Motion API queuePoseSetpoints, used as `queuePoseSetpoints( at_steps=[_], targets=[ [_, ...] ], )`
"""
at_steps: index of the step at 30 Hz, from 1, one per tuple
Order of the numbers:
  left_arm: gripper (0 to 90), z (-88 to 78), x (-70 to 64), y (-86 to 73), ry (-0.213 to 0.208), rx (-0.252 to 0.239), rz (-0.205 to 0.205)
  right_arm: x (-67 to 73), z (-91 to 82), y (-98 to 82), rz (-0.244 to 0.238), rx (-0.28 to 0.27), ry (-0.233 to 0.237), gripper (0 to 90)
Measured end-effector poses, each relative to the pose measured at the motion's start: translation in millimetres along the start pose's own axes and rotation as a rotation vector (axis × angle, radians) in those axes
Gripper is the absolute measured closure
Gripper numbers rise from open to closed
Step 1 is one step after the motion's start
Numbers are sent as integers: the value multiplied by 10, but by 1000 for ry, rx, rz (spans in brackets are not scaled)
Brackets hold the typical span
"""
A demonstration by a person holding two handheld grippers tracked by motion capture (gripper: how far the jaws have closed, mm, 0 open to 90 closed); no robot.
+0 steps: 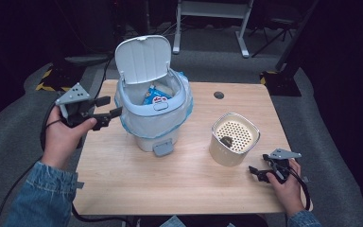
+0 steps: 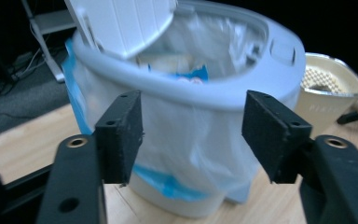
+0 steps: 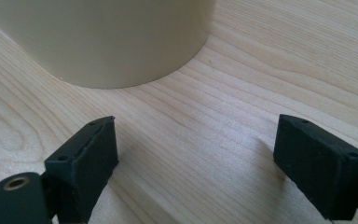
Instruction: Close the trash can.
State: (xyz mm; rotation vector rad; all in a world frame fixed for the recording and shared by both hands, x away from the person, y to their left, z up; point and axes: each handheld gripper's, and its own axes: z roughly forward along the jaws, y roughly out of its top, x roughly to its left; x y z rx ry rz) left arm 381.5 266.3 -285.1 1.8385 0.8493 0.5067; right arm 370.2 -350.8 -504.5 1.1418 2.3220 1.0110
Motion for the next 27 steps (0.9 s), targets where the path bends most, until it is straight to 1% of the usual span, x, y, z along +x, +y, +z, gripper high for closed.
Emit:
queuePoseSetpoints(
  at_steps=[4,6,9,12,16,19,22,23,26,27],
  targets=[
    [421,31,102,181,10,-27,10,0,0,0,0,0,-1,136],
    [423,57,137,225,13,-36,7,0,0,0,0,0,-1,136],
    [430,113,192,280,12,-51,-5,0,0,0,0,0,0,136],
    [436,176,251,329,26,-60,-9,0,0,0,0,0,0,136],
    [437,251,313,395,36,-91,-21,0,0,0,0,0,0,136],
    [394,318,351,439,46,-122,-28,0,0,0,0,0,0,136],
    [384,383,382,485,38,-137,-46,0,0,0,0,0,0,136],
    [381,406,391,500,36,-141,-45,0,0,0,0,0,0,136],
    [362,477,412,544,53,-126,-42,0,0,0,0,0,-1,136],
    [362,499,420,556,50,-125,-42,0,0,0,0,-1,0,136]
  ],
)
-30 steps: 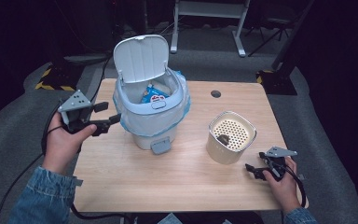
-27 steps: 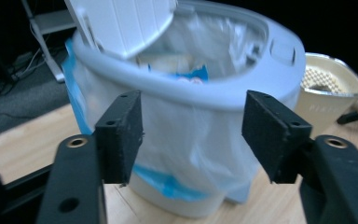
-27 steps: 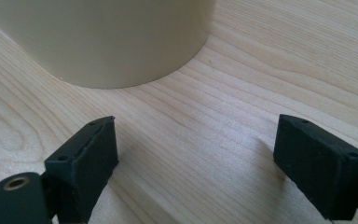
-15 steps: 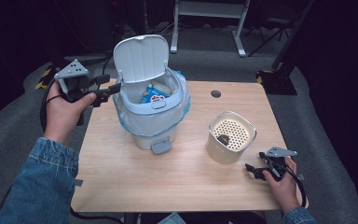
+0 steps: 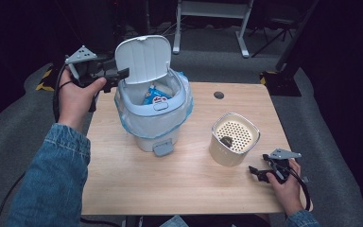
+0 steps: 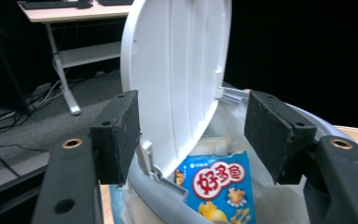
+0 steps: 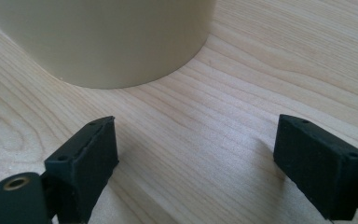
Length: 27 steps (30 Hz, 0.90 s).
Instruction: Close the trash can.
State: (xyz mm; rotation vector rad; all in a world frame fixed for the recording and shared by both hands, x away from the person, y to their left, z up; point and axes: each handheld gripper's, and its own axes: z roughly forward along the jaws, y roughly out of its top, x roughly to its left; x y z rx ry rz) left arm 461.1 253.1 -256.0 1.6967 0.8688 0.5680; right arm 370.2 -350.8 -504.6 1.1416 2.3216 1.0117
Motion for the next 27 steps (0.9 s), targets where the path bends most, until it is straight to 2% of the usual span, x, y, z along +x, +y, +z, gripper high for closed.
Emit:
queuePoseSetpoints(
  at_steps=[2,4,8,11,14,15,17,18,22,23,26,27],
  targets=[
    [394,44,8,22,-27,-9,-14,0,0,0,-1,1,-1,136],
    [396,74,-4,43,-27,-12,-16,0,0,0,0,0,0,136],
    [369,33,-85,71,22,32,16,0,0,0,0,1,0,136],
    [369,-42,-92,67,30,42,-12,0,0,0,0,0,0,136],
    [369,-109,-55,54,81,75,-19,0,-1,0,0,1,-1,136],
    [369,-124,-25,52,95,74,-25,0,0,0,0,1,-1,136],
    [362,-119,23,51,98,58,-39,-1,0,0,-1,1,-1,136],
    [355,-98,54,48,93,48,-52,-1,0,0,0,1,-1,136],
    [343,-1,118,43,66,34,-50,-1,0,0,-1,1,-1,136],
    [344,25,123,44,53,34,-46,-1,0,0,0,1,-1,136],
    [366,96,96,45,-23,19,-60,-1,0,0,0,1,-1,136],
    [327,115,83,46,-33,15,-64,-1,0,0,0,0,0,136]
  ],
)
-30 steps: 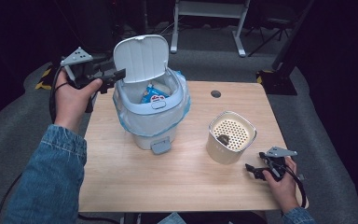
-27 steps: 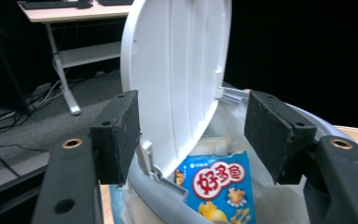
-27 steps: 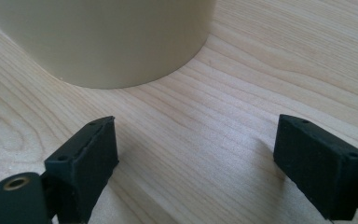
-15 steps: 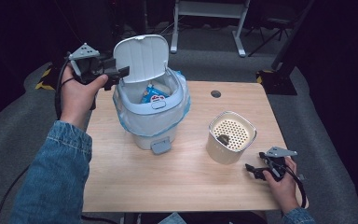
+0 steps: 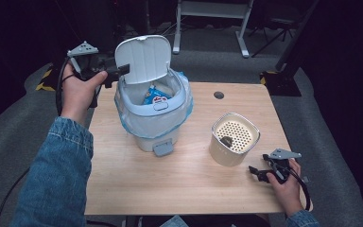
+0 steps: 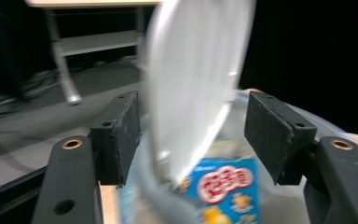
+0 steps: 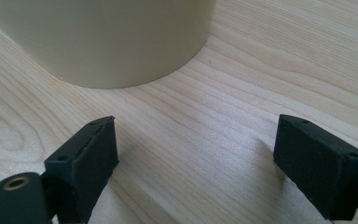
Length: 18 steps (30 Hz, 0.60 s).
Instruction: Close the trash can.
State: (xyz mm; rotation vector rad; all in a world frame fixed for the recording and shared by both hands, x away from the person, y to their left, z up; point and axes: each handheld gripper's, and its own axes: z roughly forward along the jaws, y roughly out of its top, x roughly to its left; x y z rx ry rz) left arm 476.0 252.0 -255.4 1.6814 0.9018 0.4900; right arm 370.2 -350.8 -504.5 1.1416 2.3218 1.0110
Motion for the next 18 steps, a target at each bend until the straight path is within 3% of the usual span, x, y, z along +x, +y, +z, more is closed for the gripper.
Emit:
queuePoseSetpoints(
  at_steps=[1,3,8,11,18],
  targets=[
    [287,5,-10,1,1,3,3,0,0,0,0,0,0,136],
    [309,-8,-20,9,10,15,24,0,0,0,0,0,0,136],
    [347,-60,-64,13,-24,29,37,0,0,0,0,0,0,136],
    [327,-86,-131,-12,-68,36,30,0,0,0,-1,0,-1,136],
    [326,-129,-371,-74,-151,46,61,0,0,0,-1,0,-1,136]
  ],
)
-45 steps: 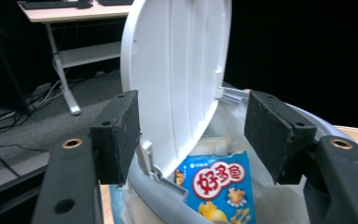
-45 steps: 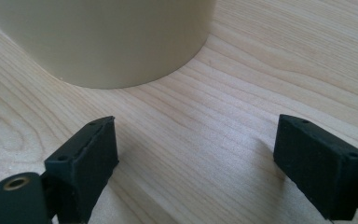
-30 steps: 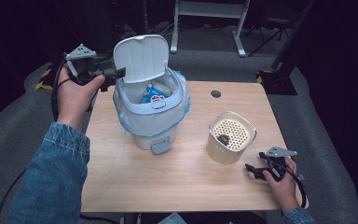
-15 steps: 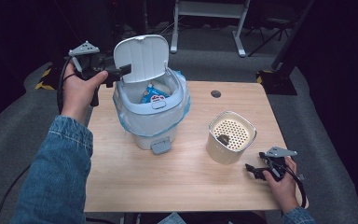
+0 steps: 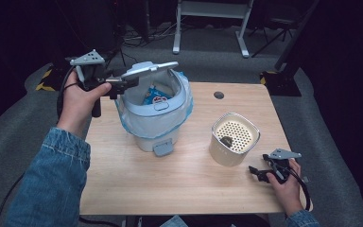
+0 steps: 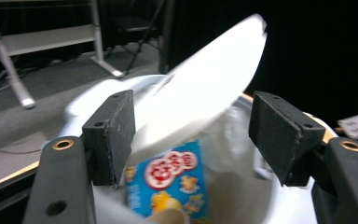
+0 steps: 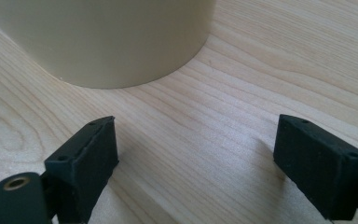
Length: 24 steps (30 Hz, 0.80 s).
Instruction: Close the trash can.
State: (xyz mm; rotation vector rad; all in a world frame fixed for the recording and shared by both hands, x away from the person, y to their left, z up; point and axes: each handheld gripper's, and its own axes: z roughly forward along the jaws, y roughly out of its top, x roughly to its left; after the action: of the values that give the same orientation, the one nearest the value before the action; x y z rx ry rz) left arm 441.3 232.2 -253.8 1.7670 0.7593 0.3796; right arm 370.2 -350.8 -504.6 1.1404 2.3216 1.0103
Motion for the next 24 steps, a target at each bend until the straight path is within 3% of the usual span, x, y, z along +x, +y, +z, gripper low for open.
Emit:
queuePoseSetpoints(
  at_steps=[3,7,15,22,24],
  targets=[
    [328,33,-96,-8,-17,24,10,0,0,0,0,0,0,136],
    [378,103,-200,-41,-69,63,-14,0,0,0,0,0,0,136],
    [460,291,-279,-113,-96,129,-19,0,0,0,0,0,0,136],
    [465,409,-302,-132,-46,133,-7,0,0,0,0,0,0,136],
    [472,433,-326,-131,-14,135,30,0,0,0,0,0,0,136]
  ],
)
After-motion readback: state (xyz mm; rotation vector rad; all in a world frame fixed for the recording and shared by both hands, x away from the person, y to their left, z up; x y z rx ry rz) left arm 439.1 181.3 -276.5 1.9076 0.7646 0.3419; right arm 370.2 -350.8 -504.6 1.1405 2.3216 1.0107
